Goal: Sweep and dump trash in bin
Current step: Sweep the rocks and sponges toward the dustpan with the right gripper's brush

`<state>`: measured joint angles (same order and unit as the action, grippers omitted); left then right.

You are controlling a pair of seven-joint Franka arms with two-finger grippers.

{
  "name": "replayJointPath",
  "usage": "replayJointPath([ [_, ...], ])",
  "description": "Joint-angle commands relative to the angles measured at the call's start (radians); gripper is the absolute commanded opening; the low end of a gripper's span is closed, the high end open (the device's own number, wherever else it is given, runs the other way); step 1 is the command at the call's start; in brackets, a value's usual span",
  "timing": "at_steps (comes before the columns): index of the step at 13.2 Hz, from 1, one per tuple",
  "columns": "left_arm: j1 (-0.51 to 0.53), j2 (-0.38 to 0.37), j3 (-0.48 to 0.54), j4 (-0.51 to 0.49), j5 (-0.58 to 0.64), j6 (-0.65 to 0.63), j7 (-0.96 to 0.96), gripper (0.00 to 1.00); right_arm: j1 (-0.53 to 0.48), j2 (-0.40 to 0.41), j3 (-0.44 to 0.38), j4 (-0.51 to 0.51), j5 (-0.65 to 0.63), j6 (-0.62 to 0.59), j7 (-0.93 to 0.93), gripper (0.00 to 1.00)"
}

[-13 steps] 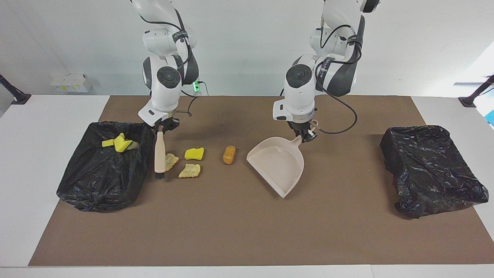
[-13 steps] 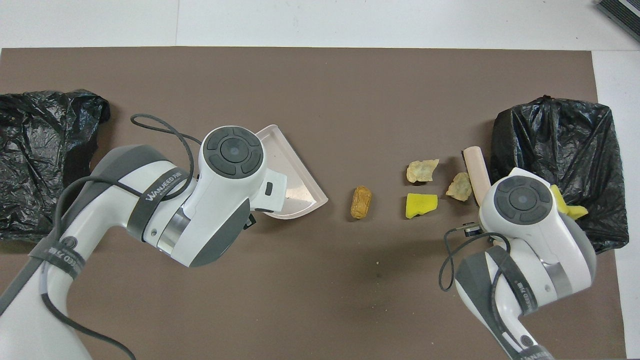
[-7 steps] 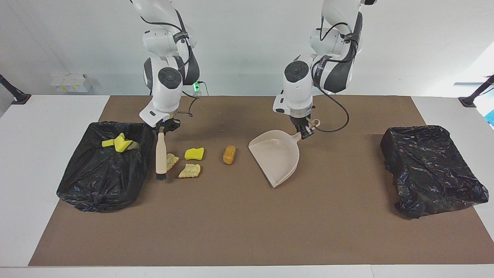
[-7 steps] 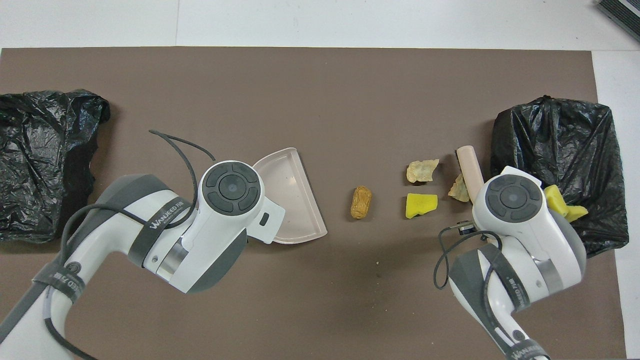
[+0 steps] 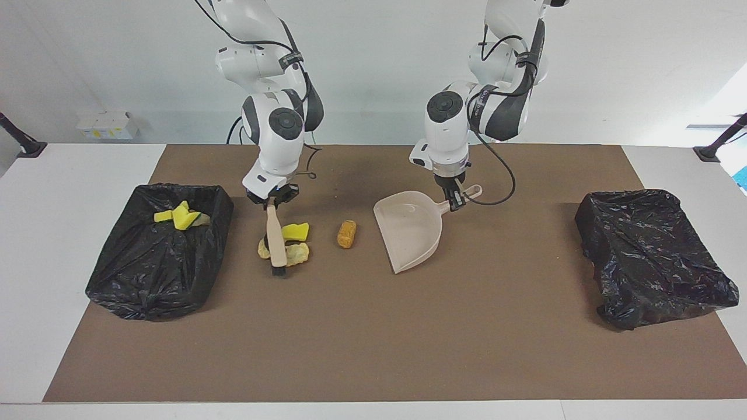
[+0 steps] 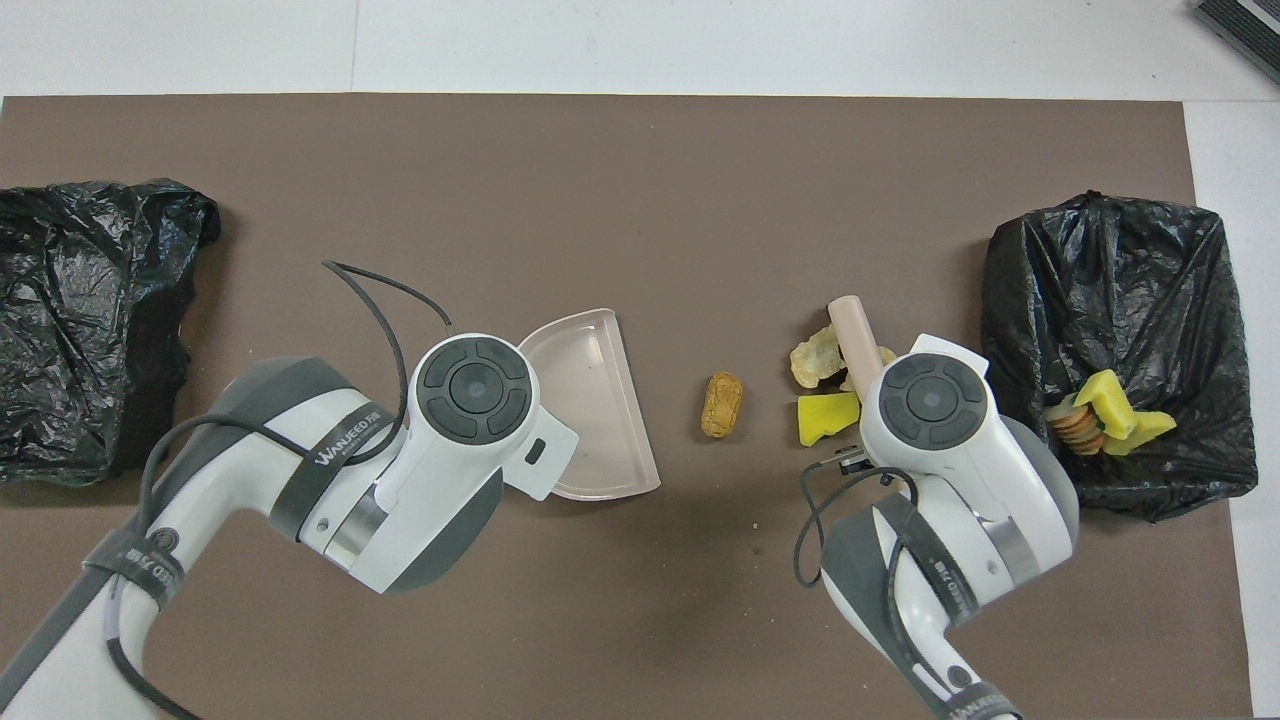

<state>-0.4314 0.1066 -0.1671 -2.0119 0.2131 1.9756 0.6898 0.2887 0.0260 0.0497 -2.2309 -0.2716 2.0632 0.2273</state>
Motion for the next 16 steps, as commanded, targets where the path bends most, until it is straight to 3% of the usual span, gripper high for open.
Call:
replayJointPath([
  [1,-0.02,-0.037,0.008,-0.063,0.005,0.032,0.01,0.0,0.039,0.014,0.001,0.031,0.064,-0.014,0.007,0.0],
  [7,-0.03,-0.042,0.006,-0.07,0.005,0.031,0.008,0.0,0.109,0.043,0.002,0.128,0.147,-0.1,0.049,0.0],
  [11,-0.03,-0.048,0.006,-0.087,0.005,0.054,0.013,0.0,0.061,0.038,-0.011,0.214,0.129,-0.216,0.035,0.0],
  [13,-0.044,-0.035,0.008,-0.093,0.005,0.081,0.005,0.0,0.012,0.025,-0.016,0.186,0.124,-0.232,0.05,0.0],
  [16,-0.046,-0.033,0.008,-0.099,0.005,0.091,0.001,0.0,-0.069,-0.07,-0.01,-0.002,0.143,-0.11,0.056,0.0],
])
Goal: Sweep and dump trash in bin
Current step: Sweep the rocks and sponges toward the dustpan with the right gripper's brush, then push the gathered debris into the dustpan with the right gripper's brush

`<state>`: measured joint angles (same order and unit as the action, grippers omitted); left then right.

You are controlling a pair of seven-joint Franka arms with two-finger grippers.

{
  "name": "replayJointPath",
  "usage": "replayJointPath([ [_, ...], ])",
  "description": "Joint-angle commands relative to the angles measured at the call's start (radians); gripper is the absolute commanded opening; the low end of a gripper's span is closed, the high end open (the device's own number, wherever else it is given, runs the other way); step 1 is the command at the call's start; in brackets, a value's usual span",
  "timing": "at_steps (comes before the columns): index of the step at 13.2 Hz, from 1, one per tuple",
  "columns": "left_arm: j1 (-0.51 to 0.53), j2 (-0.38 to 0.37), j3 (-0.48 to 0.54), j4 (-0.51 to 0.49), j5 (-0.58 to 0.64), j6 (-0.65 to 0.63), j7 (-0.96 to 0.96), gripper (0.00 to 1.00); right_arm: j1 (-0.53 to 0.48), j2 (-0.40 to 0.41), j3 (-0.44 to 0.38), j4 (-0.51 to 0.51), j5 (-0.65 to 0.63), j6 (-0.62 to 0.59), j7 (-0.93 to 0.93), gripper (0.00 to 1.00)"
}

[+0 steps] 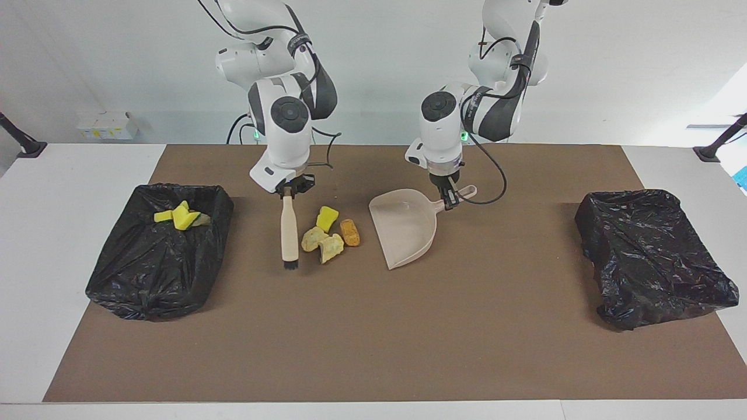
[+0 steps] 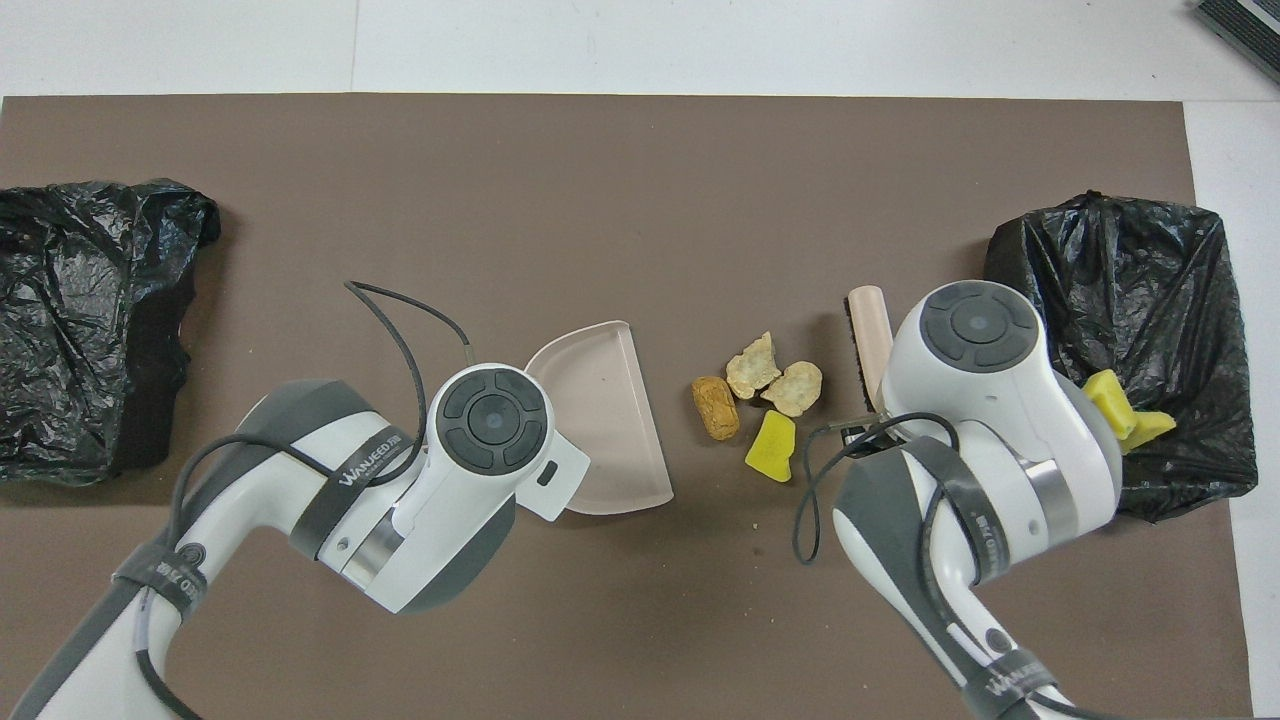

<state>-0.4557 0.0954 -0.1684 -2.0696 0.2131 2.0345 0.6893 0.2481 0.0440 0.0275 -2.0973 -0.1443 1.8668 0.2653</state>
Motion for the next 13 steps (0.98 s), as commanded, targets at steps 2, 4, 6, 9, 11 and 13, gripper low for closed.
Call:
replayJointPath([
  [2,-0.021,-0.022,0.009,-0.043,0.005,0.032,0.001,0.0,-0.024,-0.092,0.014,-0.159,0.043,0.121,0.025,0.0],
  [4,-0.021,-0.023,0.009,-0.043,0.005,0.032,0.001,0.0,-0.003,-0.053,0.017,-0.159,0.098,0.164,0.028,0.0],
  [6,-0.023,-0.025,0.009,-0.046,0.005,0.029,0.001,0.0,0.037,-0.049,0.015,-0.159,0.139,0.189,0.037,0.0],
  [9,-0.021,-0.025,0.009,-0.046,0.005,0.029,0.001,0.0,0.106,-0.02,0.017,-0.141,0.195,0.213,0.046,0.0],
  [11,-0.021,-0.025,0.009,-0.046,0.005,0.029,-0.001,0.0,0.167,0.014,0.019,-0.104,0.21,0.213,0.093,0.0],
  [13,-0.021,-0.025,0.009,-0.046,0.005,0.032,-0.001,0.0,0.247,0.052,0.02,-0.058,0.227,0.21,0.146,0.0],
])
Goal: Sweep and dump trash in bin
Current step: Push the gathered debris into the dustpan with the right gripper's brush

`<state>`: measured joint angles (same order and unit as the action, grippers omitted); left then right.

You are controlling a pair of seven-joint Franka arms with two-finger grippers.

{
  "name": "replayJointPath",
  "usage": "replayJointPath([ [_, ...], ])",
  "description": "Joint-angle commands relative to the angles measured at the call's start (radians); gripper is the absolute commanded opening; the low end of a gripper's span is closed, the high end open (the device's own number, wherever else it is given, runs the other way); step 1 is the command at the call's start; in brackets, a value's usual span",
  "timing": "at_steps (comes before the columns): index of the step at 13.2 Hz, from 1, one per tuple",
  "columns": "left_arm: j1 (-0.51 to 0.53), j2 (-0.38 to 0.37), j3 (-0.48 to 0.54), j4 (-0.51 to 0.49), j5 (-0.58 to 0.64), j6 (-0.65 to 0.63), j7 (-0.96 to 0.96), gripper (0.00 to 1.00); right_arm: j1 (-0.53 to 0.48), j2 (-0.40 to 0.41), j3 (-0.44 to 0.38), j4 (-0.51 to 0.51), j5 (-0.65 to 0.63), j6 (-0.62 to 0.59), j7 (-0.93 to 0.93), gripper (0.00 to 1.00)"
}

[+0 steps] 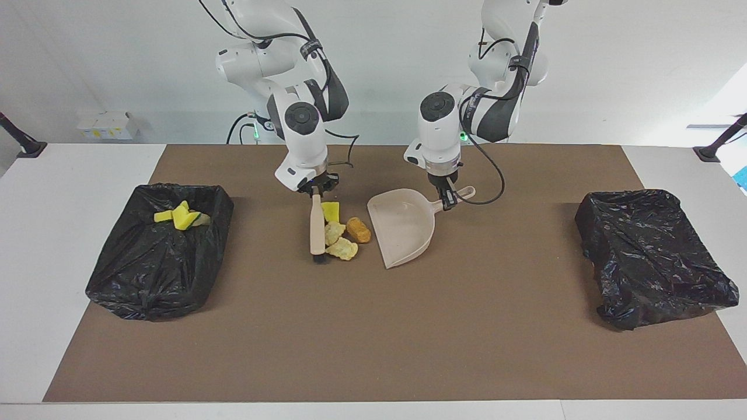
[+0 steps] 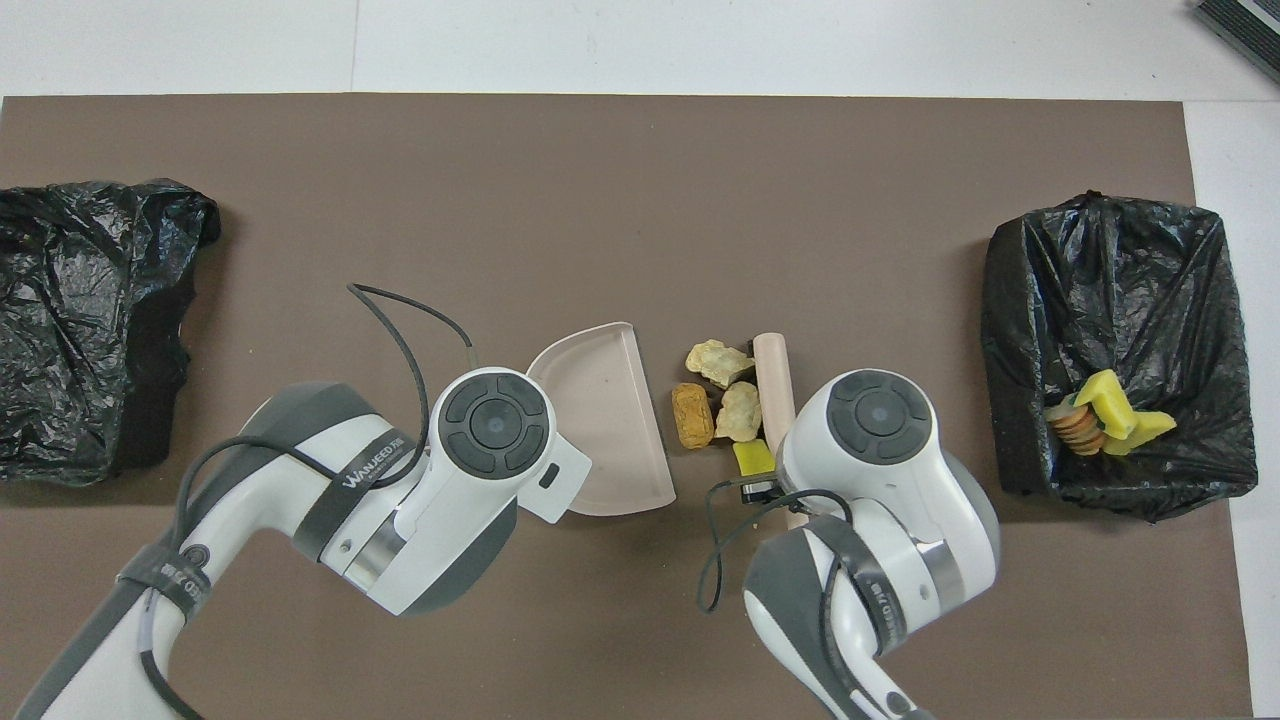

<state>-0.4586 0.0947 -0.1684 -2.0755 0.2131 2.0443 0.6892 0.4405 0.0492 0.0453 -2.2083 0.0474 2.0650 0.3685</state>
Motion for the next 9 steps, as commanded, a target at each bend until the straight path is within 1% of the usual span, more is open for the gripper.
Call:
replayJointPath([
  [1,-0.018,-0.024,0.009,-0.04,0.005,0.022,0.0,0.0,0.079,0.055,0.004,0.076,0.11,0.012,0.053,0.0],
  [2,-0.018,-0.024,0.009,-0.04,0.005,0.023,-0.002,0.0,0.102,0.064,0.004,0.1,0.162,0.009,0.053,0.0],
  [5,-0.018,-0.024,0.009,-0.04,0.005,0.024,-0.002,0.0,0.129,0.078,0.005,0.162,0.261,0.0,0.035,0.0],
  [6,-0.018,-0.024,0.009,-0.04,0.005,0.024,-0.002,0.0,0.123,0.064,0.004,0.174,0.275,-0.028,0.027,0.0],
  [8,-0.018,-0.023,0.009,-0.04,0.005,0.028,-0.002,0.0,0.095,0.032,-0.008,0.197,0.275,-0.136,0.006,0.0],
  [9,-0.017,-0.023,0.009,-0.04,0.005,0.03,-0.002,0.0,0.064,0.015,-0.008,0.197,0.264,-0.175,0.006,0.0],
])
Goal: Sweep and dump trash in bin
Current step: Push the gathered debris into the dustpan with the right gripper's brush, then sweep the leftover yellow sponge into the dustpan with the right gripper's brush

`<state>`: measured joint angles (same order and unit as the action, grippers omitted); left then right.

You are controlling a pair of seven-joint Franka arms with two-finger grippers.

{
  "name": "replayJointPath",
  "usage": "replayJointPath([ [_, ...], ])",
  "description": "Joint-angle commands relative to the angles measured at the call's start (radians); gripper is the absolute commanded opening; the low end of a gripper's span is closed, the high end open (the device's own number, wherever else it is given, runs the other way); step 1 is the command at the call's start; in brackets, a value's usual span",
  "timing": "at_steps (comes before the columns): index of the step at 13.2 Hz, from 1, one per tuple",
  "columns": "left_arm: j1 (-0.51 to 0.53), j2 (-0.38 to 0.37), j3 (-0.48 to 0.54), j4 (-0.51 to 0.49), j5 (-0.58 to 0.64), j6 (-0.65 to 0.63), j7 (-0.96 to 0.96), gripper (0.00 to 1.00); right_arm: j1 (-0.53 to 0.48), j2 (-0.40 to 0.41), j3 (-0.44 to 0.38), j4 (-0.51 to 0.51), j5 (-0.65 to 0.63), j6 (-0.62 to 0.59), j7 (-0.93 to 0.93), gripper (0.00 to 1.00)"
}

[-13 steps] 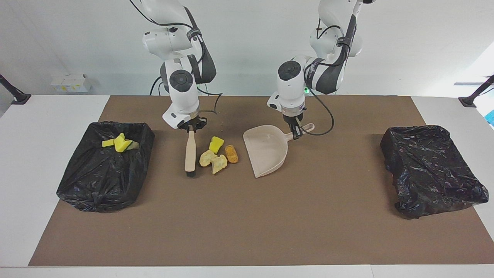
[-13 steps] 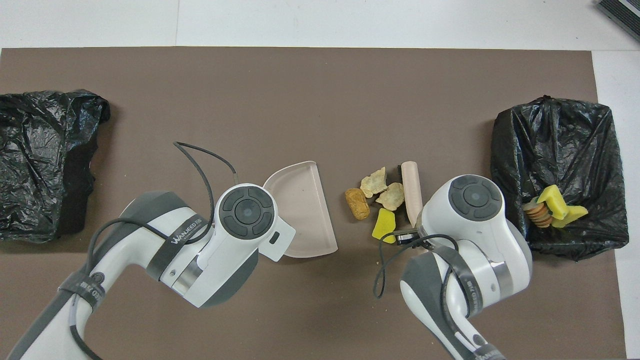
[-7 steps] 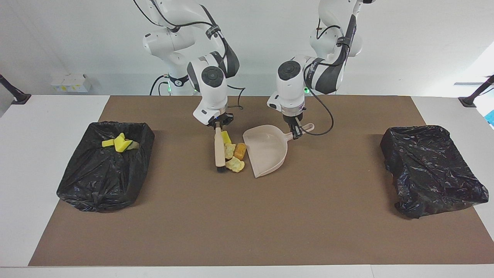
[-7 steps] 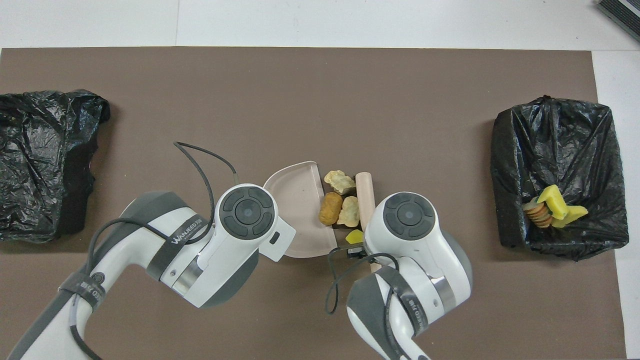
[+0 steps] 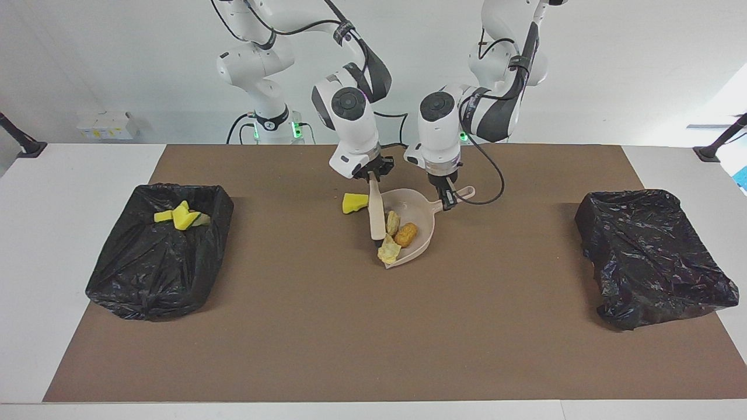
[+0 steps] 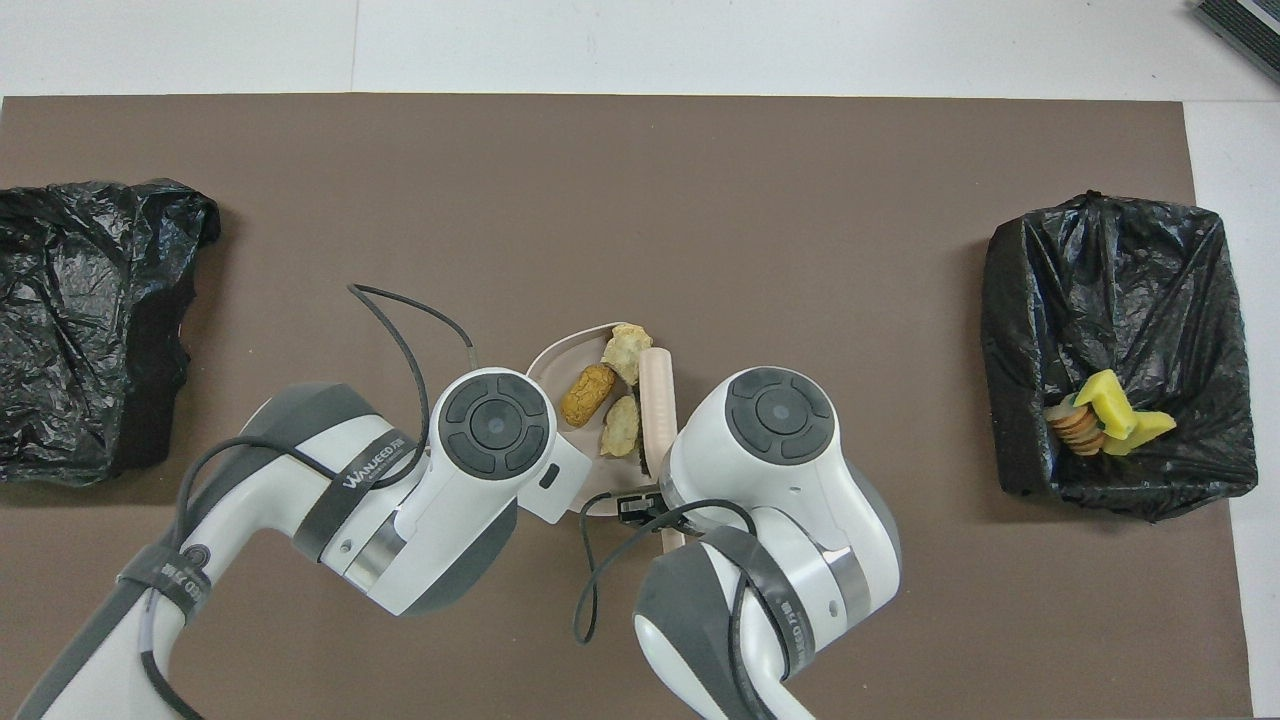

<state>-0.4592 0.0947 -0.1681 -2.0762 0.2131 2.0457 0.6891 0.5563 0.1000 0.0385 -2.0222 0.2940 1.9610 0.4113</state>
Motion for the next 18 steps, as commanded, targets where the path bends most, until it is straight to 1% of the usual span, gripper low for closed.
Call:
replayJointPath([
  [1,-0.016,-0.023,0.009,-0.039,0.005,0.03,-0.002,0.0,-0.082,-0.052,-0.002,0.013,0.01,-0.102,-0.039,0.0],
  [2,-0.016,-0.023,0.009,-0.039,0.005,0.03,-0.002,0.0,-0.107,-0.062,-0.003,0.019,-0.001,-0.128,-0.04,0.0],
  [4,-0.016,-0.023,0.009,-0.039,0.005,0.03,0.001,0.0,-0.124,-0.077,-0.005,0.023,-0.071,-0.19,-0.02,0.0],
  [5,-0.016,-0.021,0.009,-0.038,0.005,0.031,0.006,0.0,-0.128,-0.094,-0.006,-0.002,-0.099,-0.211,-0.005,0.0],
  [7,-0.018,-0.023,0.009,-0.039,0.005,0.028,0.007,0.0,-0.148,-0.155,-0.002,-0.103,-0.104,-0.199,0.093,0.0],
  [8,-0.018,-0.024,0.009,-0.039,0.006,0.022,0.01,0.0,-0.141,-0.205,-0.002,-0.181,-0.104,-0.17,0.112,0.0],
  [10,-0.021,-0.032,0.009,-0.045,0.009,0.008,0.023,0.0,-0.138,-0.32,0.001,-0.365,-0.102,-0.058,0.115,0.0],
  [11,-0.019,-0.033,0.009,-0.05,0.012,0.007,0.056,0.0,-0.116,-0.353,0.004,-0.43,-0.098,-0.018,0.141,0.0],
  [12,-0.019,-0.033,0.01,-0.05,0.015,0.007,0.099,0.0,-0.08,-0.352,0.004,-0.458,-0.085,0.025,0.215,0.0],
  [14,-0.021,-0.038,0.009,-0.05,0.022,-0.028,0.107,0.0,-0.001,-0.301,0.004,-0.461,-0.082,0.109,0.358,0.0],
  [16,-0.041,-0.055,0.009,-0.065,0.023,-0.048,0.107,0.0,0.022,-0.266,0.008,-0.455,-0.059,0.179,0.396,0.0],
  [18,-0.055,-0.073,0.009,-0.09,0.051,-0.05,0.106,0.0,0.025,-0.232,0.006,-0.406,-0.041,0.183,0.393,0.0],
])
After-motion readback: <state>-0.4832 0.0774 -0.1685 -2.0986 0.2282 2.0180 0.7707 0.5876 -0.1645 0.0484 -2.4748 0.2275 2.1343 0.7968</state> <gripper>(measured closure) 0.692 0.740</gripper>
